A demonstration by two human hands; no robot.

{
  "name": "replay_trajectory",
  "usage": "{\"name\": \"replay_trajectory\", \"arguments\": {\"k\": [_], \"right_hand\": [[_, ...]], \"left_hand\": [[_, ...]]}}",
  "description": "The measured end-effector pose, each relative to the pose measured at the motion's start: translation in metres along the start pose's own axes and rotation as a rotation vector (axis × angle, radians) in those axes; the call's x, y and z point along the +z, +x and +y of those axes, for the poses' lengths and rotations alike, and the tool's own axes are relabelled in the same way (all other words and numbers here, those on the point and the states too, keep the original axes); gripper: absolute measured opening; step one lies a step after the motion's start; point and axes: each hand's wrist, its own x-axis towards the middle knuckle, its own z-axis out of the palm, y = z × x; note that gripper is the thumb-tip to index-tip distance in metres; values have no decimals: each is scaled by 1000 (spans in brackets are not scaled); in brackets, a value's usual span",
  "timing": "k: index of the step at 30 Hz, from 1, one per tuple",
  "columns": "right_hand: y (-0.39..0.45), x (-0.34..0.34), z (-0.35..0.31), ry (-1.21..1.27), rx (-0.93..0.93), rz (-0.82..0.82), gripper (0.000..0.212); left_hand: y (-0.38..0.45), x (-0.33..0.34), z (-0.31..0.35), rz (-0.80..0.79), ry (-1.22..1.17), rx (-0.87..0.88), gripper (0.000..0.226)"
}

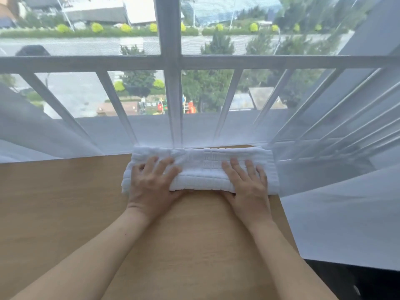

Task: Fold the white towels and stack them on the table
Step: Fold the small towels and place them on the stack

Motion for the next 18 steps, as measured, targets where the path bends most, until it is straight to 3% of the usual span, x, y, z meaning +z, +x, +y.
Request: {"name": "replay_trajectory", "arguments": {"k": [3,9,13,18], "right_hand": [[0,-2,0,-25,-19,17,65],[-2,-14,-3,-89,17,-4,56],[-13,-30,-19,-120,34,14,49],[-36,-60,-82,-147,-52,18,53]], "left_hand": [[7,-2,-12,80,17,106,42],[7,-23,-19,49,79,158,27],[-2,-50,-25,-22,20,95,39],[-51,-100,-56,-168,-135,-94,33]]}}
